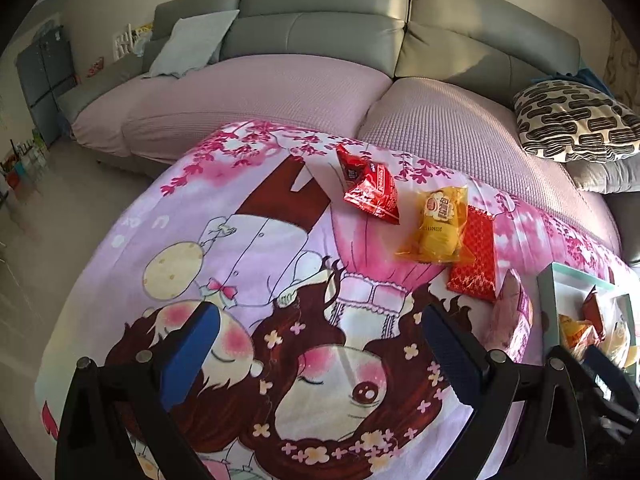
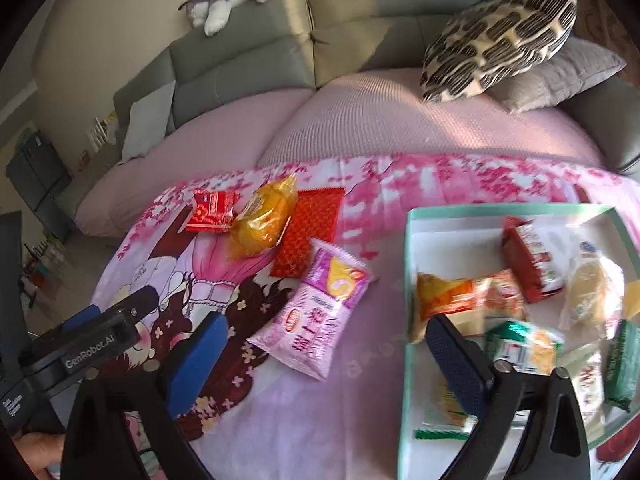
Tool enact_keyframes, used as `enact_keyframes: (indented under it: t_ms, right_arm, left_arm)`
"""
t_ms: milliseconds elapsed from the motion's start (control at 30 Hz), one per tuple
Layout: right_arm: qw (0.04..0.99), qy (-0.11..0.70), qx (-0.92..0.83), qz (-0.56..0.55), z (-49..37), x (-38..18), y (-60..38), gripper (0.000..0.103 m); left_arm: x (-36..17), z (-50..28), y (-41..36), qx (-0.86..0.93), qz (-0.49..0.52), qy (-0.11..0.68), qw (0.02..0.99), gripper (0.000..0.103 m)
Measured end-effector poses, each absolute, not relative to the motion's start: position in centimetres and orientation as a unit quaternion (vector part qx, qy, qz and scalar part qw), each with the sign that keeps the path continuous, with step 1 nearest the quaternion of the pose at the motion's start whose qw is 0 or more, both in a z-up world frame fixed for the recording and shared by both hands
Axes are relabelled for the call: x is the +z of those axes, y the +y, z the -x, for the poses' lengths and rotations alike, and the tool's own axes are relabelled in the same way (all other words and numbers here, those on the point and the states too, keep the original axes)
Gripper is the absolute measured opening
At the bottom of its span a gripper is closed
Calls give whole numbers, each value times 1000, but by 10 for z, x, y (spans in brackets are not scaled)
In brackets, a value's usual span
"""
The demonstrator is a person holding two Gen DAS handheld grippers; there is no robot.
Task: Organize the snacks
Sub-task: 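Grasp the yellow bread bag with the left tool while the right tool grasps the pink roll pack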
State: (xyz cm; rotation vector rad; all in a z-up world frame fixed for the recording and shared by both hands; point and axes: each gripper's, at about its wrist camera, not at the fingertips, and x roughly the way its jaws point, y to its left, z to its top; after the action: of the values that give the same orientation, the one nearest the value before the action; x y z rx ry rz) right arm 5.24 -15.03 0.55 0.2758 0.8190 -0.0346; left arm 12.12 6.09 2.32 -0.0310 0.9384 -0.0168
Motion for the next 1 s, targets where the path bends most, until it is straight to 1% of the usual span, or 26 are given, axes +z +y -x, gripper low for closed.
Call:
enact_keyframes:
  t_ms: [67, 133, 300, 367, 400, 467, 533, 600, 667, 767, 833, 900, 967, 1000]
  right_arm:
    - [901, 409, -14, -142, -61, -1, -148, 91]
    - [895, 421, -16, -148, -70, -8, -145, 90]
    - [881, 446, -19, -155, -89, -26, -142, 81]
    - [877, 454, -23, -155, -94, -32, -143, 79]
    - [875, 457, -25, -157, -96, -34, -144, 76]
    - [872, 460, -28, -164, -100, -37, -147, 73]
    - [871, 460, -28, -170, -103, -40, -150, 68]
    - [871, 460, -28, -172, -107, -41, -152, 58]
    - [871, 458, -28, -175, -110, -41, -156, 50]
    - [872, 455, -31, -178, -114, -40, -162, 44]
    - [874, 451, -31, -179, -116, -40, -165, 43]
    - [875, 448, -28, -181, -116, -39, -168, 41]
    - [876, 446, -27, -178, -115, -38, -168, 41]
    - [877, 445, -27, -177, -115, -37, -169, 41]
  left_arm:
    - [24, -129, 59, -21, 7, 454, 891, 101]
    - [24, -135, 57, -29, 2, 456, 890, 101]
    - [23, -151, 54, -62, 25, 465, 883, 101]
    - [21, -159, 50, -76, 31, 467, 881, 101]
    - [20, -164, 48, -85, 34, 470, 878, 101]
    - [16, -173, 44, -103, 49, 480, 870, 101]
    - [13, -183, 39, -132, 77, 486, 861, 101]
    - [9, -193, 33, -152, 97, 494, 851, 101]
    - [5, -201, 26, -155, 97, 501, 846, 100]
    - [0, -213, 10, -160, 84, 506, 843, 95]
    - [-4, -220, 1, -164, 79, 515, 838, 84]
    - [-9, -225, -6, -166, 73, 517, 836, 82]
    - [-13, -229, -11, -171, 71, 521, 833, 76]
    - [-16, -232, -13, -170, 70, 524, 832, 70]
